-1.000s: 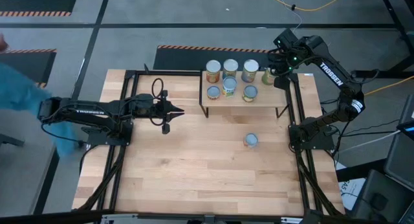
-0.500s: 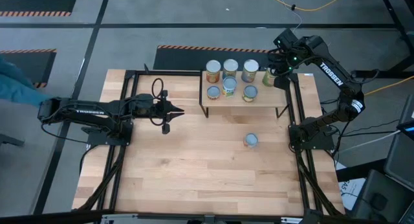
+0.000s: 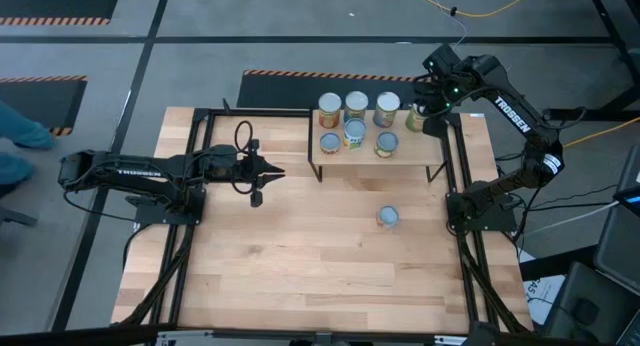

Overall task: Pick and place cans onto a shelf
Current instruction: Put the light green canned oranges on the shelf

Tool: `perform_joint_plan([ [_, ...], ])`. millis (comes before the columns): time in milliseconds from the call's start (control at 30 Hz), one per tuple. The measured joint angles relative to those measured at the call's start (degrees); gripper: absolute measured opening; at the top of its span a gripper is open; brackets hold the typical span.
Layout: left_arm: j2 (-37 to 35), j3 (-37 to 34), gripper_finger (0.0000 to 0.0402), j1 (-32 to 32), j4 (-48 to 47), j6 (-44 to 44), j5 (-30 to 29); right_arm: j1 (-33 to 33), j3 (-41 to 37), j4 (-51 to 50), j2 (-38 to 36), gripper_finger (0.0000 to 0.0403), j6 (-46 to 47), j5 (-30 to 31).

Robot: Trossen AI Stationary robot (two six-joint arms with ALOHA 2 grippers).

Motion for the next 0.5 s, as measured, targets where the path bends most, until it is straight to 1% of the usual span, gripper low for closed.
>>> perform_joint_plan([
  [500, 0.0, 0.0, 0.0044, 0.0, 0.0, 0.0, 0.0, 0.0, 0.0, 1.9, 0.0, 0.0026, 0.0, 0.0],
])
